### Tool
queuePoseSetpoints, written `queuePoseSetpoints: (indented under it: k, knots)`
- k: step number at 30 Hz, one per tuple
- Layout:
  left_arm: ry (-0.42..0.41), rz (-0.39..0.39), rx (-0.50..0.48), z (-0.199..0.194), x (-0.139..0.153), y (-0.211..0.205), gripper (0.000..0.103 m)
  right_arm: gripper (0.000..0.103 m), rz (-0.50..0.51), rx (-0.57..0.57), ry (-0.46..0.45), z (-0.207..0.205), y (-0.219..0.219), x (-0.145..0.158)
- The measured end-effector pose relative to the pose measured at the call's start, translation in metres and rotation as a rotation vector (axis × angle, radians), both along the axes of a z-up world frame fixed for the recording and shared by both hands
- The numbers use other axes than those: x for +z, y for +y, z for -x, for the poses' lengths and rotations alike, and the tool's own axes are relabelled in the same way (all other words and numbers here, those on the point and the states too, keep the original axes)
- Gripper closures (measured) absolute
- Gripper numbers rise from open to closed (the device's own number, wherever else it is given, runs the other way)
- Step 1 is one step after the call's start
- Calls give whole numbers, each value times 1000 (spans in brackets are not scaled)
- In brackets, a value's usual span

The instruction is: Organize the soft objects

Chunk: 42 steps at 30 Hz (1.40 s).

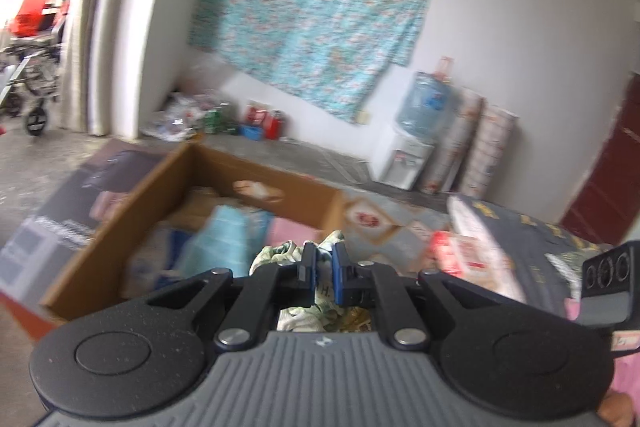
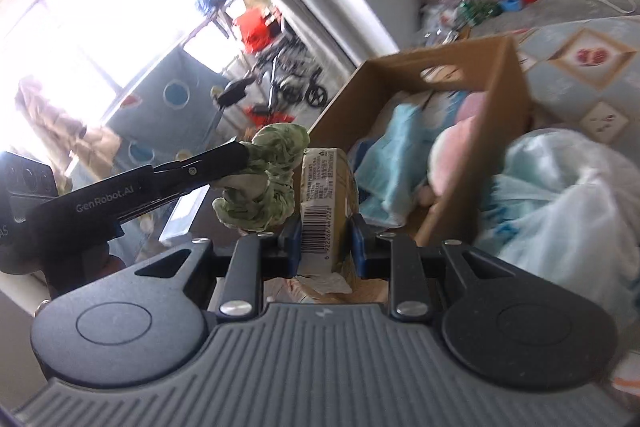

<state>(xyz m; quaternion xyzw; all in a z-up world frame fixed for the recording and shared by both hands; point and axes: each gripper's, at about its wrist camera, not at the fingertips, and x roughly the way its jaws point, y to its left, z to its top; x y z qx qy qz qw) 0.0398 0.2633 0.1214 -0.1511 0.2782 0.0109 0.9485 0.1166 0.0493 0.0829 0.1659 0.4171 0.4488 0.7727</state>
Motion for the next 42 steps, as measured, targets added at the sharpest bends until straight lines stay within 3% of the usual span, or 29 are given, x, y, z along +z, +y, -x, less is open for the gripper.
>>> queuePoseSetpoints:
  k: [7, 13, 25, 31, 36, 42]
  knots:
    - [92, -30, 123, -8, -28, 57, 94, 80, 99, 87, 57, -15, 80, -9]
    - [170, -37, 131, -24, -55, 87, 94, 79, 170, 94, 164, -39, 123, -34]
    - [287, -105, 163, -44, -101, 113, 93, 77, 157, 139, 426, -71, 175, -102]
    - [340, -111, 153, -47, -115, 118, 90, 70, 280, 149, 409, -66, 189, -116]
    - [358, -117, 144, -47, -122, 119, 89, 55, 304, 145, 320, -60, 185, -101]
    - [360, -127, 150, -47, -122, 117, 84, 53, 299, 116, 260, -59, 173, -86]
